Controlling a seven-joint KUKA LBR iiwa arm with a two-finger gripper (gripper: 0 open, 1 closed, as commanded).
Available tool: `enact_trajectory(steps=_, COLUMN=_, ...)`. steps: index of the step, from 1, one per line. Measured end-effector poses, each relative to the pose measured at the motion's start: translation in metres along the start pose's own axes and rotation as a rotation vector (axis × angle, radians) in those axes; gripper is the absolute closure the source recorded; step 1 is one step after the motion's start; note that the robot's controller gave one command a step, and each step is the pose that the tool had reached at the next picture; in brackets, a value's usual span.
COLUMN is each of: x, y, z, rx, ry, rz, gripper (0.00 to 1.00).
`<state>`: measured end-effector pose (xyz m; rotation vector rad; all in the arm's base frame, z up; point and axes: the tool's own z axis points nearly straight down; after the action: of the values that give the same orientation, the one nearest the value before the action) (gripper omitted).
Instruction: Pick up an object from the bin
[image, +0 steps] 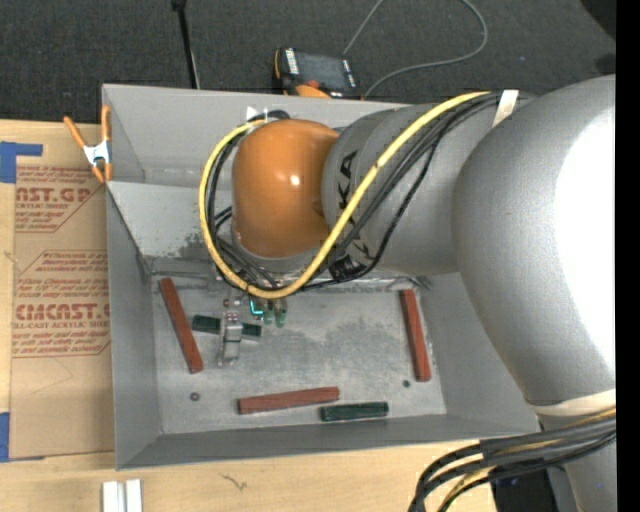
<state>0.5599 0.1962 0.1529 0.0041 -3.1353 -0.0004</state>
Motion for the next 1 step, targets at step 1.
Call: enact_trajectory(steps=1, x=0.0004, y=-0.0226, z=0.0865, rx=0.002, ry=-0.001, rz=-0.184, gripper=0.0)
